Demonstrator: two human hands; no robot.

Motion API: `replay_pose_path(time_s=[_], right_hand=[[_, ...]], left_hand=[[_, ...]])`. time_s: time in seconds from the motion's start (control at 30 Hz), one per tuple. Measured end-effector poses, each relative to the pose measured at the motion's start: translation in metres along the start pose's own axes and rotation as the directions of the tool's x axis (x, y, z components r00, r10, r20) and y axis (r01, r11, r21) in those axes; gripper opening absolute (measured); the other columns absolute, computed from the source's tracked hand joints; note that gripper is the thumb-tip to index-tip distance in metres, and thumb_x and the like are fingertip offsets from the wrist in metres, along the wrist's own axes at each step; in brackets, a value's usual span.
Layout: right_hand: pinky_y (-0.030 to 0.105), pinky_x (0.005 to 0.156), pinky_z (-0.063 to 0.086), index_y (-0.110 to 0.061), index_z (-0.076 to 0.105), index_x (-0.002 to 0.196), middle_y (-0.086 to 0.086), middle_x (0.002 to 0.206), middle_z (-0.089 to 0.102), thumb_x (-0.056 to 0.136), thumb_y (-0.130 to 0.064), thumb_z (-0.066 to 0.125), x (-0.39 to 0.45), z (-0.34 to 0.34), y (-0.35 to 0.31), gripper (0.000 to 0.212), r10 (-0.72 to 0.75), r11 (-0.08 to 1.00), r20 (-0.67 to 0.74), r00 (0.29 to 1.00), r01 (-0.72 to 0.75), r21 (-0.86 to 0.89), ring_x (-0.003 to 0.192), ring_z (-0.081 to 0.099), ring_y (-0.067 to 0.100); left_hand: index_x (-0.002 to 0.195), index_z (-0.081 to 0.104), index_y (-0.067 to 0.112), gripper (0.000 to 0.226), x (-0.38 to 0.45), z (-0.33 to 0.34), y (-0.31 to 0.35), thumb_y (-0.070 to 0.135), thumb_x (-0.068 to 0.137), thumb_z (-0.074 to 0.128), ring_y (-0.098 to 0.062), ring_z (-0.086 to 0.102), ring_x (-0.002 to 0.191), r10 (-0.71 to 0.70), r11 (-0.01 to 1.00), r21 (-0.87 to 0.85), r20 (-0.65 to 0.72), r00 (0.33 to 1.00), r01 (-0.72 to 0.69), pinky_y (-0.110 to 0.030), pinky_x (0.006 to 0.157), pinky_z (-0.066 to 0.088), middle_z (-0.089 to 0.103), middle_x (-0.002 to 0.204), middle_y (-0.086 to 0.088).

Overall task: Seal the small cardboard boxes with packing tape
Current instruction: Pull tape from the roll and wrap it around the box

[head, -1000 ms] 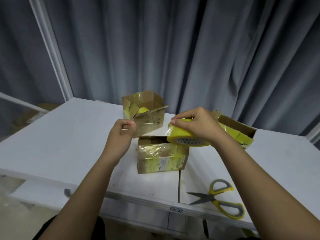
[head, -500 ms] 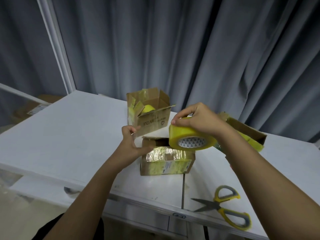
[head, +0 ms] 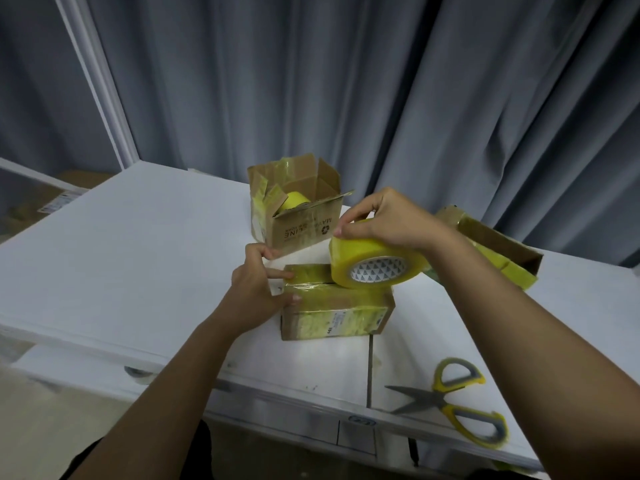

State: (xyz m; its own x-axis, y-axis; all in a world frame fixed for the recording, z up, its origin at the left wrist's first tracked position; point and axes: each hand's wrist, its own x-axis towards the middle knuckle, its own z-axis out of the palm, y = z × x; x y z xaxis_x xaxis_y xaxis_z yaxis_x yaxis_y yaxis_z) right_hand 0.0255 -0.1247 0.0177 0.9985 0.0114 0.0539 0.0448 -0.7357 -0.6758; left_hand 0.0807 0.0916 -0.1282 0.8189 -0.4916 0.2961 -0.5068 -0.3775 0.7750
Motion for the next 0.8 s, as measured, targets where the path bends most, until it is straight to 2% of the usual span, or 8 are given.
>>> replay_pose_path(time_s=[0.17,0.27,0.4,0.53,0.63,0.7,0.73,0.8], right_hand=[[0.002,0.057,0.039,-0.037,0.078,0.077,-0.027,0.077,0.069,0.074,-0.04,0.078,0.006,-0.001,-0.001,0.004,-0.019,0.998,0.018,1.0,0.02,-0.054,0.078,0.06,-0.013],[0.012,0.065,0.042,-0.037,0.077,0.078,-0.026,0.079,0.07,0.074,-0.041,0.077,0.009,-0.002,-0.003,0.006,-0.028,0.998,0.038,0.999,0.03,-0.055,0.08,0.061,-0.011],[0.009,0.058,0.042,-0.035,0.078,0.08,-0.027,0.077,0.069,0.073,-0.043,0.078,0.009,0.008,0.006,0.01,0.022,0.997,0.041,0.999,-0.019,-0.069,0.078,0.059,-0.012],[0.017,0.064,0.046,-0.041,0.076,0.081,-0.027,0.078,0.068,0.07,-0.05,0.078,0.01,0.011,0.009,0.014,0.045,0.995,0.046,0.998,-0.041,-0.092,0.078,0.059,-0.009],[0.022,0.067,0.046,-0.05,0.072,0.09,-0.024,0.078,0.065,0.063,-0.062,0.075,0.013,0.013,0.008,0.03,0.055,0.986,0.04,0.998,-0.048,-0.162,0.08,0.06,0.001],[0.022,0.066,0.043,-0.05,0.068,0.099,-0.028,0.08,0.056,0.058,-0.069,0.072,0.014,0.015,0.006,0.044,0.064,0.971,0.017,0.998,-0.058,-0.233,0.082,0.055,0.0],[0.022,0.065,0.042,-0.049,0.068,0.098,-0.03,0.079,0.053,0.057,-0.071,0.071,0.015,0.016,0.005,0.046,0.067,0.963,0.003,0.998,-0.064,-0.263,0.081,0.053,-0.002],[0.022,0.062,0.041,-0.047,0.069,0.09,-0.03,0.077,0.053,0.057,-0.075,0.068,0.016,0.02,0.004,0.043,0.069,0.951,-0.017,0.997,-0.071,-0.3,0.079,0.052,-0.003]], left_hand=[[0.099,0.025,0.028,0.076,0.002,0.0,0.001,0.019,0.06,0.09,-0.007,0.067,0.09,0.0,1.0,-0.01,-0.002,1.0,0.0,-0.048,0.088,0.05,0.05,0.099,0.031],[0.098,0.025,0.03,0.076,0.002,-0.001,0.001,0.019,0.059,0.09,-0.003,0.066,0.088,0.002,1.0,-0.005,-0.014,1.0,-0.002,-0.048,0.089,0.049,0.052,0.098,0.03],[0.094,0.024,0.034,0.077,0.0,0.003,-0.003,0.016,0.059,0.09,-0.002,0.066,0.09,-0.022,0.999,-0.037,-0.035,0.999,0.021,-0.041,0.089,0.048,0.057,0.097,0.025],[0.094,0.024,0.034,0.076,0.0,-0.004,0.0,0.008,0.061,0.087,-0.01,0.066,0.101,-0.098,0.955,-0.274,0.064,0.993,0.112,-0.031,0.079,0.057,0.043,0.113,0.018],[0.095,0.027,0.034,0.074,-0.001,-0.017,0.006,0.036,0.056,0.09,-0.007,0.062,0.106,-0.194,0.81,-0.524,0.181,0.964,0.261,-0.029,0.084,0.053,0.042,0.121,0.012],[0.097,0.031,0.03,0.057,-0.002,-0.023,0.012,0.062,0.069,0.071,-0.005,0.063,0.102,-0.279,0.772,-0.541,0.182,0.943,0.333,-0.028,0.088,0.043,0.049,0.118,0.015],[0.097,0.034,0.028,0.046,-0.001,-0.023,0.013,0.065,0.08,0.056,-0.003,0.066,0.096,-0.319,0.781,-0.519,0.148,0.936,0.348,-0.026,0.085,0.039,0.051,0.115,0.015],[0.094,0.038,0.027,0.027,0.0,-0.02,0.01,0.054,0.096,0.037,-0.004,0.067,0.086,-0.38,0.806,-0.476,0.04,0.924,0.352,-0.026,0.082,0.042,0.053,0.105,0.009]])
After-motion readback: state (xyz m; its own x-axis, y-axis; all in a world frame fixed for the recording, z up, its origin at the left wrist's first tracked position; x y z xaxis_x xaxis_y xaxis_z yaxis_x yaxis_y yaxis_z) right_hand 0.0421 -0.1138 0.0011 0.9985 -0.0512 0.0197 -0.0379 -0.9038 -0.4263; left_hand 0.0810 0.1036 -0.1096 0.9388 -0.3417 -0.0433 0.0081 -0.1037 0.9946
